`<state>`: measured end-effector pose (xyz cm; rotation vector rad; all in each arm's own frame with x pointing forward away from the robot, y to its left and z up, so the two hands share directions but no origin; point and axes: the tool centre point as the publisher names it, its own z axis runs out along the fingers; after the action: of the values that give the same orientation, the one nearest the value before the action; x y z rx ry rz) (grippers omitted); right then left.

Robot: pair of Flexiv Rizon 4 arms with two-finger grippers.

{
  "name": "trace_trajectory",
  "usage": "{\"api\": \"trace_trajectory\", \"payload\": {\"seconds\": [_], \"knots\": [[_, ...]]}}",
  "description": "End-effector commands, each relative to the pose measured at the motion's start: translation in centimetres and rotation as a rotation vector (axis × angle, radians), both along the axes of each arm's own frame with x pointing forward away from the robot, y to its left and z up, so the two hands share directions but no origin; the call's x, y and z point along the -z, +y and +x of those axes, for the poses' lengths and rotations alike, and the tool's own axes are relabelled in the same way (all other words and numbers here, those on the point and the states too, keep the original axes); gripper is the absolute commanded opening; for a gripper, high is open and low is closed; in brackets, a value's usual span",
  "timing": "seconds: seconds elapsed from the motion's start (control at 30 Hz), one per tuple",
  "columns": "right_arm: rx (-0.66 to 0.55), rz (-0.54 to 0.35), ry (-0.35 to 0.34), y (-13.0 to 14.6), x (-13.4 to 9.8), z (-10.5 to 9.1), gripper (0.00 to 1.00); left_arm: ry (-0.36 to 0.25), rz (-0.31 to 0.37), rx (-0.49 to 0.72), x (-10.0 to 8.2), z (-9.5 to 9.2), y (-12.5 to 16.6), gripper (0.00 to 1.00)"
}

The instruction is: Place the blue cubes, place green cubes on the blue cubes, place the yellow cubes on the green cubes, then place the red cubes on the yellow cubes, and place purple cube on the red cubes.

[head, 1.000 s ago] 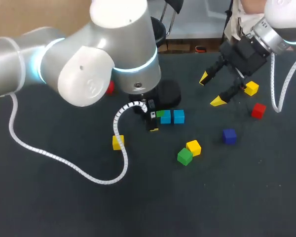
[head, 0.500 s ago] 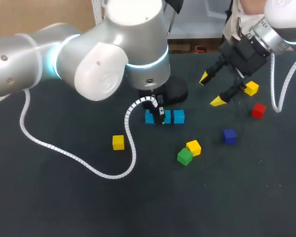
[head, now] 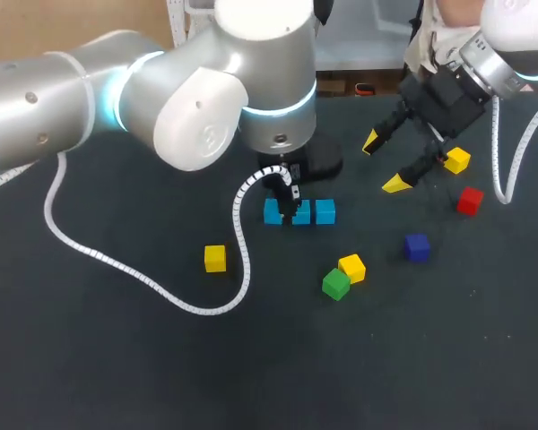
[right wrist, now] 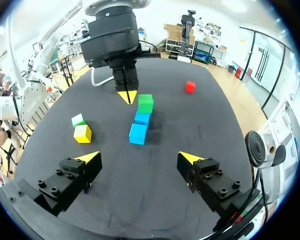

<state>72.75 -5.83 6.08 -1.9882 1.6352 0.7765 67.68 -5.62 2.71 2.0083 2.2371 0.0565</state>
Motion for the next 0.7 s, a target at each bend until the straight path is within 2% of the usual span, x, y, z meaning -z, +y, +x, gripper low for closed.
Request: {"api": "trace_trajectory", "payload": {"seconds": [0.03,0.33,0.7], "knots": [[0.0,0.001,-0.001,-0.01,0.01,-0.01,1.0,0.005,0.01,-0.001,0.01,0.45,-0.02,0.0],[0.0,0.001,-0.001,-0.01,0.01,-0.01,1.0,0.003,0.037,-0.012,0.42,0.84,0.93,0.0],[0.0,0.001,-0.001,-0.01,0.01,-0.01,1.0,-0.005,0.037,-0.012,0.33,1.26,0.81,0.0]]}}
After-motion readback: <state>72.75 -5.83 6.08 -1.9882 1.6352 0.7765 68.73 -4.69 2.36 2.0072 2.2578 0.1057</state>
